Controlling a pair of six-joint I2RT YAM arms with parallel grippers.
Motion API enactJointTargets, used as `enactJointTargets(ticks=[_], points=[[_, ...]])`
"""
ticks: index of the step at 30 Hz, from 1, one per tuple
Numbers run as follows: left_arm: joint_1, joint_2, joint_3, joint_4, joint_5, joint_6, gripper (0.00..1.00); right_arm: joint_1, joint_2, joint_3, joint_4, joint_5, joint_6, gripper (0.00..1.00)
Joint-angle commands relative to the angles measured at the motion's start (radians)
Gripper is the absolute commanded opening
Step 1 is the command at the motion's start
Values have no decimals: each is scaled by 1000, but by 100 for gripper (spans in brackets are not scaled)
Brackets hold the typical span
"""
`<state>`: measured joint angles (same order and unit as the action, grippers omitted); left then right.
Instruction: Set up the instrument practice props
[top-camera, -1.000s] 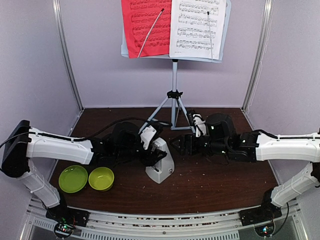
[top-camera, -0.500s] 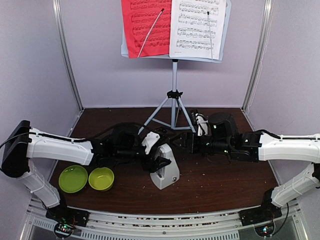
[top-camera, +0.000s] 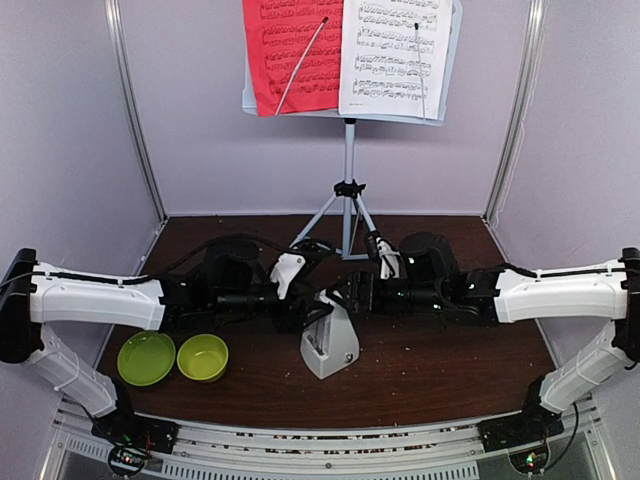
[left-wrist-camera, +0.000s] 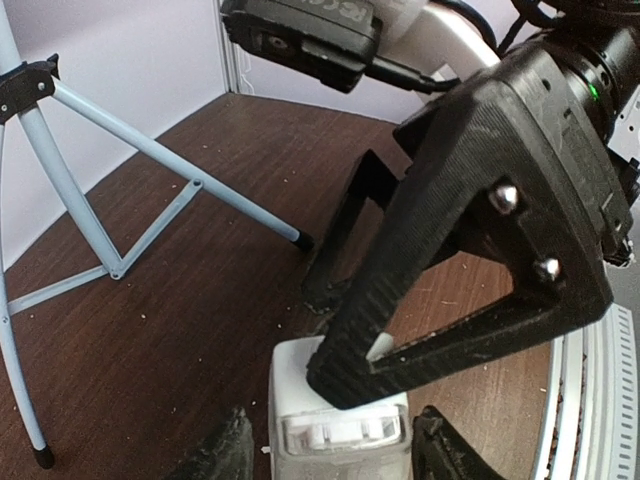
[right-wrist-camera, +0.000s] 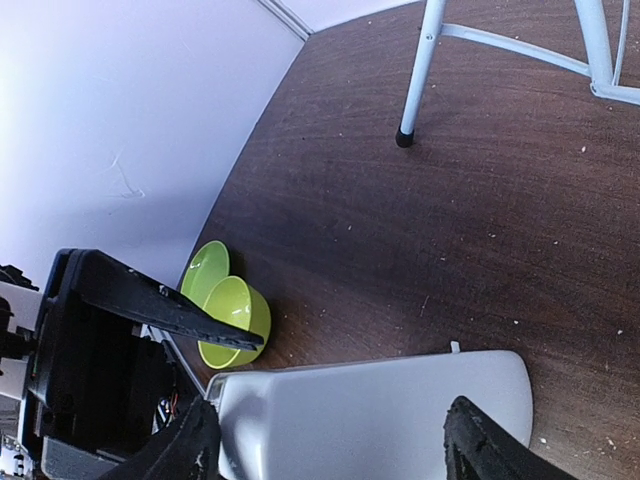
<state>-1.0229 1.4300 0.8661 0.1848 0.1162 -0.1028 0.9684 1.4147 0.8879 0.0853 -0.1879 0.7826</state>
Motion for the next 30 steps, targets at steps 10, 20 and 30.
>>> enactJointTargets(ticks=[10, 20, 30], points=[[-5, -5, -10, 5, -14, -11, 46, -6, 7, -35, -30, 14, 9, 71], [-8, -49, -60, 19, 10, 1, 21, -7, 35, -28, -173, 74, -96, 66], [-28, -78, -97, 17, 11, 27, 16, -23, 49, -74, -218, 106, -119, 57]])
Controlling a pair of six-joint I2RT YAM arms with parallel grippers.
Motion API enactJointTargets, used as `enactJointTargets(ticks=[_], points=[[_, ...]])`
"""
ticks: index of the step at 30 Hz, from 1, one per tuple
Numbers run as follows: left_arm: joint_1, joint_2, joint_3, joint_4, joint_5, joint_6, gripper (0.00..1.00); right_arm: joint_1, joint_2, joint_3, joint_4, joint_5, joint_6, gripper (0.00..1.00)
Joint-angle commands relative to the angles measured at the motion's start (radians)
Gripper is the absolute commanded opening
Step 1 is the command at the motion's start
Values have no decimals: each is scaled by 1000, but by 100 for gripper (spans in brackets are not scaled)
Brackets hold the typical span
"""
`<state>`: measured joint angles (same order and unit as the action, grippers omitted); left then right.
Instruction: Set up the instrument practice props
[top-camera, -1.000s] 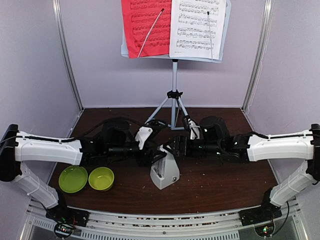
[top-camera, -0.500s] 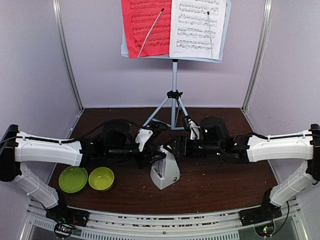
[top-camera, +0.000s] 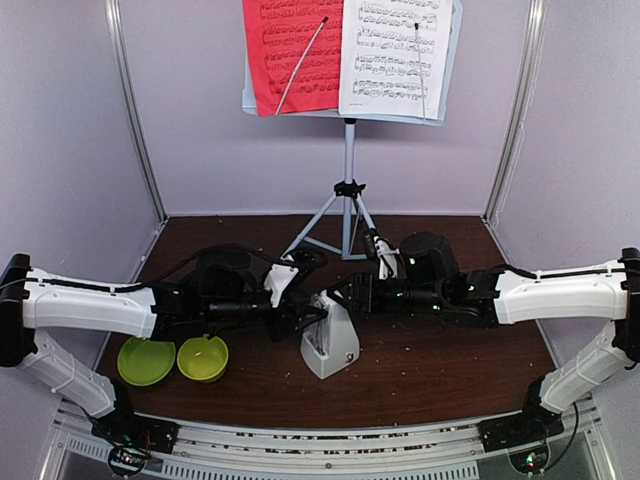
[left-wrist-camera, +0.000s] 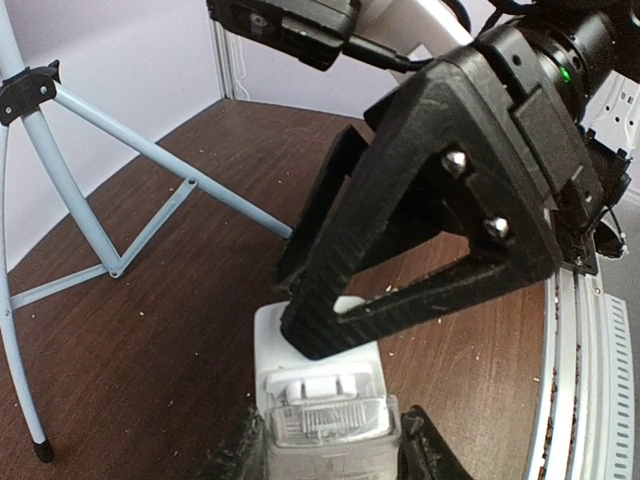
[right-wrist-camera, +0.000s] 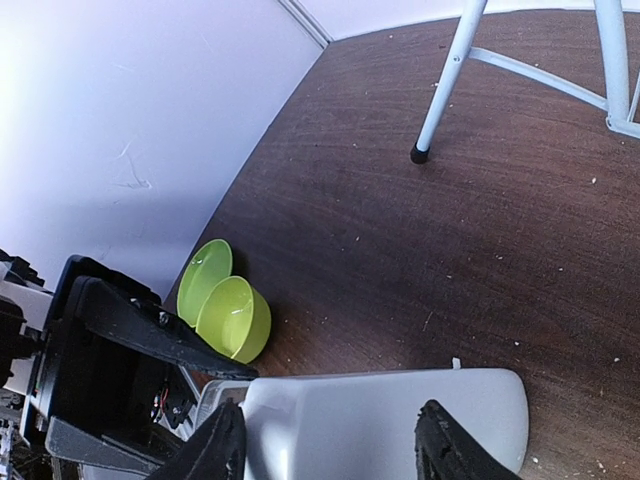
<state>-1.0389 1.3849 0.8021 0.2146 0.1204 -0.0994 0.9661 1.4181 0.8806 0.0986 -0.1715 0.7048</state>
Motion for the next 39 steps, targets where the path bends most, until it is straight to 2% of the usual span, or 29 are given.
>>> enactJointTargets(ticks=[1, 8, 13, 18, 23, 27, 39], points=[[-12, -39, -38, -8, 4, 24, 15, -20, 47, -68, -237, 91, -42, 57], [-12, -112, -55, -15, -28, -3, 15, -23, 41, -56, -233, 73, -63, 58], [31, -202, -12, -185, -89, -31, 16, -17, 40, -2, -250, 61, -81, 61], [156, -210, 27, -331, -89, -41, 19, -9, 36, 36, -255, 54, -88, 63], [271, -52, 166, -495, -52, -73, 21, -2, 28, 70, -271, 47, -99, 65], [312, 100, 322, -601, -51, -62, 24, 0, 14, 91, -282, 49, -106, 67], [454, 495, 638, -891, -31, -125, 25, 5, -33, 192, -348, 87, -113, 70]])
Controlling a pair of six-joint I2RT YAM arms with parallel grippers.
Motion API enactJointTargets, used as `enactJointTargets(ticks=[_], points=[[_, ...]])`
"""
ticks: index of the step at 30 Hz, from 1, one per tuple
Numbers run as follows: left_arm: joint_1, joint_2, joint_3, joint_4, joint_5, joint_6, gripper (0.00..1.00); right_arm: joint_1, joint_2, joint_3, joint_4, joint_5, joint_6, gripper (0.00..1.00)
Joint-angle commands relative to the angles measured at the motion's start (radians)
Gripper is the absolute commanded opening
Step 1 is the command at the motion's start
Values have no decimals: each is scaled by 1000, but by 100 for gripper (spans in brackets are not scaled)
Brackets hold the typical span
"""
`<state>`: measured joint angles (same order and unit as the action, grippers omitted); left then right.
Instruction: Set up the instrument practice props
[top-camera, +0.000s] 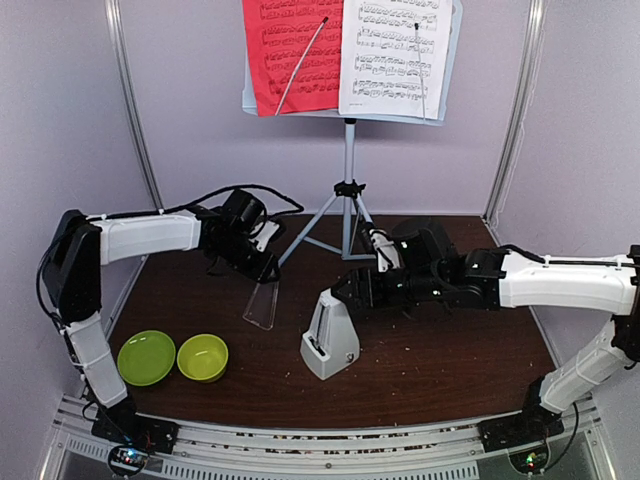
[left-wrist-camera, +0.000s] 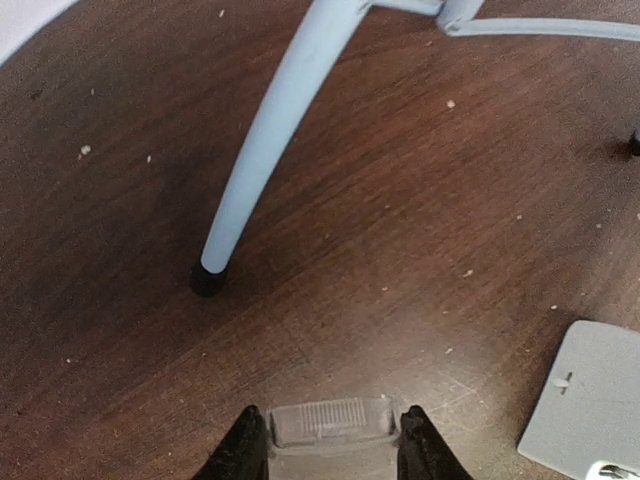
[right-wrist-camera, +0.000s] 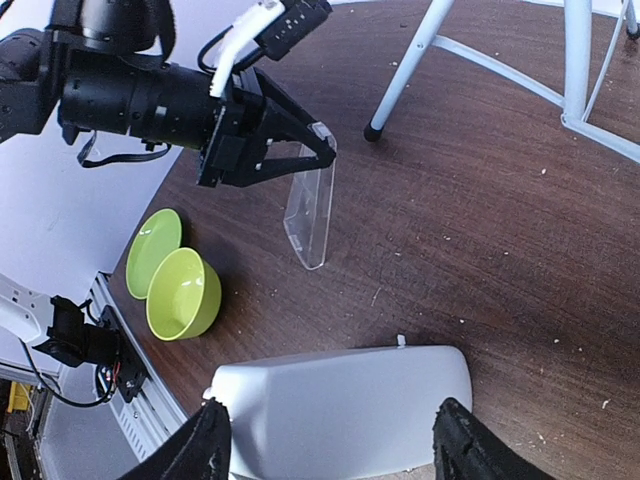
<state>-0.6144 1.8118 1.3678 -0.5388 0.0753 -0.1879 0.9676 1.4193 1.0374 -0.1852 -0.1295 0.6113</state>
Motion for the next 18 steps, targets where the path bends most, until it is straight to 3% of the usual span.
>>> enactJointTargets(ticks=[1, 6, 7, 10, 13, 15, 18], points=[[36, 88, 80, -153, 12, -44, 25, 3, -39, 36, -68, 48, -20, 70], [88, 122, 66, -184, -23, -89, 28, 4, -67, 23, -85, 55, -11, 71], [97, 122, 61, -186, -32, -94, 33, 4, -76, 18, -85, 58, -9, 71], [102, 100, 53, -183, -48, -92, 62, 3, -96, -3, -91, 67, -6, 73], [102, 38, 36, -155, -49, -85, 81, 5, -116, -31, -107, 72, 0, 75], [103, -1, 26, -135, -42, -75, 87, 5, -137, -64, -115, 69, 10, 75], [103, -83, -52, -32, 30, -61, 87, 7, -178, -159, -99, 64, 44, 73]])
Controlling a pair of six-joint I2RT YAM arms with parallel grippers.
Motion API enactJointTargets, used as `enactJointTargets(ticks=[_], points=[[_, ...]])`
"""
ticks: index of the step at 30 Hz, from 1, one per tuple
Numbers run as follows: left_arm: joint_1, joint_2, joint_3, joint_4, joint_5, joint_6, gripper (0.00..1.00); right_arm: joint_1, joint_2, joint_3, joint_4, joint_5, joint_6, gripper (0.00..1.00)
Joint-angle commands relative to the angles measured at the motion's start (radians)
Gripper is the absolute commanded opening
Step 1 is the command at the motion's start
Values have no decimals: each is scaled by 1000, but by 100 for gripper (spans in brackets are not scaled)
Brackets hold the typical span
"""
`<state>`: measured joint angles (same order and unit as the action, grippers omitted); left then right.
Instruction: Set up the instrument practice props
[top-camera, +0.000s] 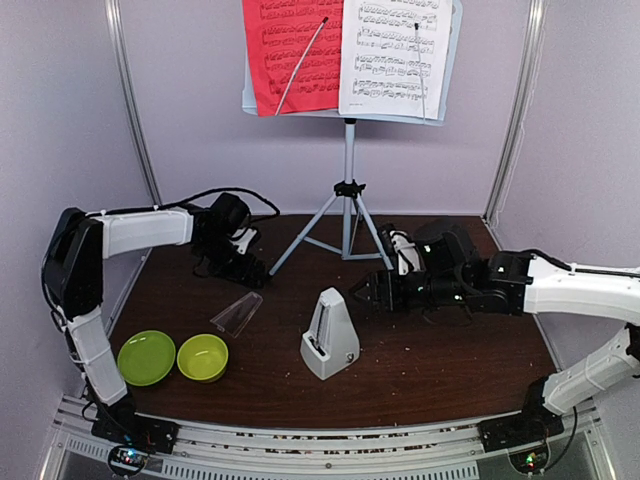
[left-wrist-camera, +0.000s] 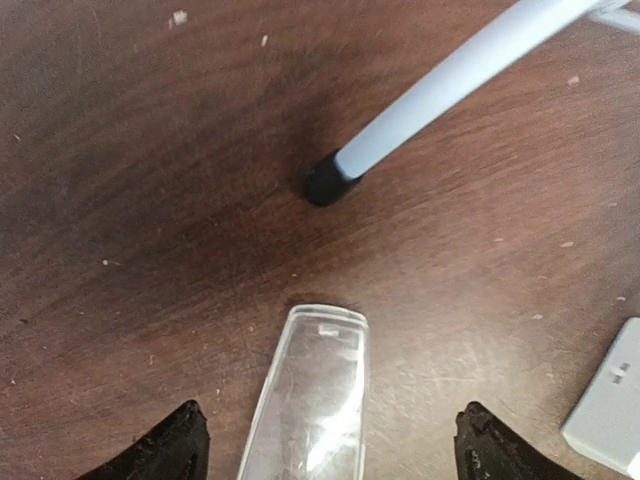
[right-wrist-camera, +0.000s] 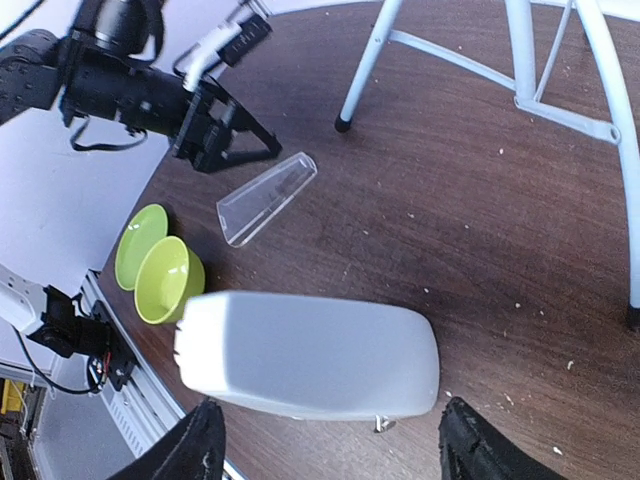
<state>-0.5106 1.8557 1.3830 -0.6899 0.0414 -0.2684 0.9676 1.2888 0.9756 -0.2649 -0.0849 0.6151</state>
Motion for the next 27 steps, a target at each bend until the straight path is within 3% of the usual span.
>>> enactJointTargets(ticks=[1, 8, 13, 22, 27], points=[[-3, -156, -105, 167, 105, 26, 85, 9, -56, -127, -12, 18, 52, 71], [-106, -179, -249, 315, 233, 39, 66, 39, 0, -224, 86, -3, 113, 63], [-177, -100, -263, 391, 281, -45, 62, 29, 94, -258, 209, -32, 141, 54], [-251, -36, -336, 528, 328, -118, 47, 24, 264, -244, 384, -110, 215, 36], [-303, -41, -399, 584, 351, -141, 44, 9, 279, -243, 404, -99, 238, 32]])
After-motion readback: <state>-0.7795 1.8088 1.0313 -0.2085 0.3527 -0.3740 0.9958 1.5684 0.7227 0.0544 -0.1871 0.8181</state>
